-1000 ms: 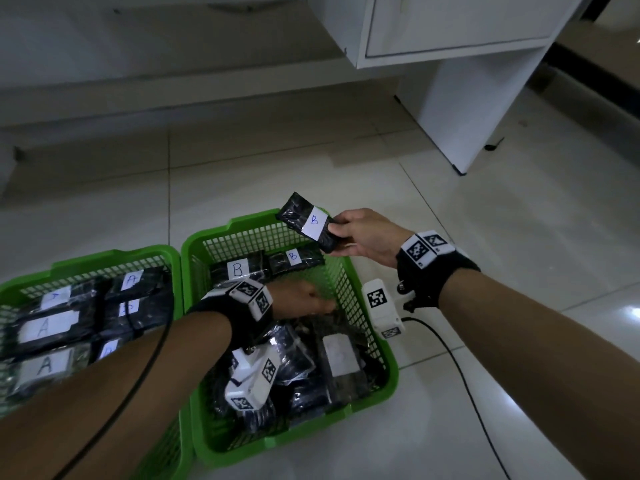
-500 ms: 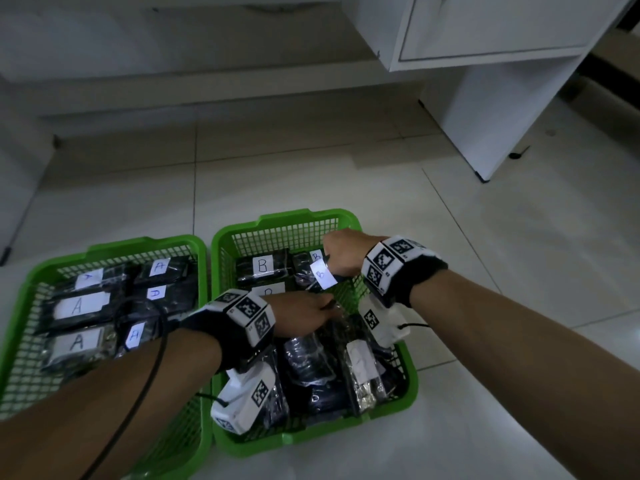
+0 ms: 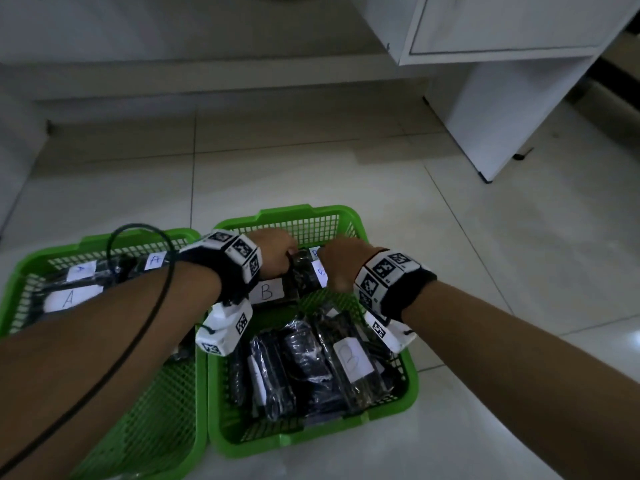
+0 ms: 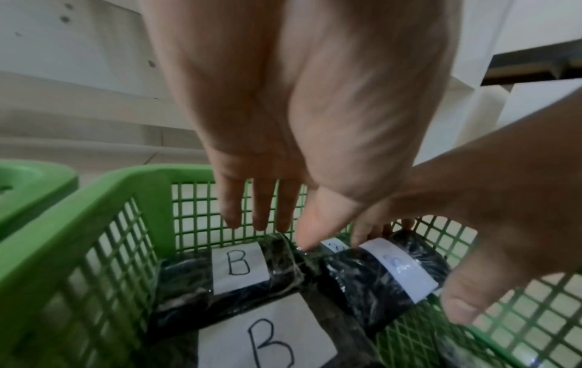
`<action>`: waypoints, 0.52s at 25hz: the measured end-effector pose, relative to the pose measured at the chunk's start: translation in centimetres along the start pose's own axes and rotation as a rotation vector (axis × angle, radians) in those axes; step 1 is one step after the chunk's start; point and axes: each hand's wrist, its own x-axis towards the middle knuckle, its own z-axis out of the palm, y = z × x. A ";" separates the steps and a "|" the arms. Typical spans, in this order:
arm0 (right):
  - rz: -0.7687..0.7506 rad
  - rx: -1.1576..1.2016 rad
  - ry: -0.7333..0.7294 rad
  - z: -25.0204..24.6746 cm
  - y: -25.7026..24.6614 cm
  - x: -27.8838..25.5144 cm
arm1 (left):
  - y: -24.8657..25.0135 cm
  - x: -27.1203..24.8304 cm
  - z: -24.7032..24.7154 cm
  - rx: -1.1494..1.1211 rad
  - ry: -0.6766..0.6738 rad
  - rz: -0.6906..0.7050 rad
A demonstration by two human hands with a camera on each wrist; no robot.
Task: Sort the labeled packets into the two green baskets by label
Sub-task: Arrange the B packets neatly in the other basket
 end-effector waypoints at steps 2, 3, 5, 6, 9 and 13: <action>-0.059 0.003 -0.008 0.9 0.4 0.4 | 0.0 0.9 0.8 0.141 -0.129 0.001; -0.083 0.016 -0.041 1.2 0.4 0.6 | 0.1 0.9 1.3 0.175 -0.166 0.008; -0.095 0.012 -0.080 1.2 0.3 1.0 | -0.4 0.8 2.4 0.221 -0.163 0.024; -0.096 0.005 -0.064 1.2 0.1 1.1 | -0.9 0.6 2.7 0.246 -0.154 0.026; -0.087 -0.061 0.000 1.3 -0.7 1.1 | -2.1 0.3 3.2 0.286 -0.132 0.010; -0.035 -0.072 0.131 1.5 -1.6 0.6 | -2.2 -0.3 3.5 0.258 -0.063 0.029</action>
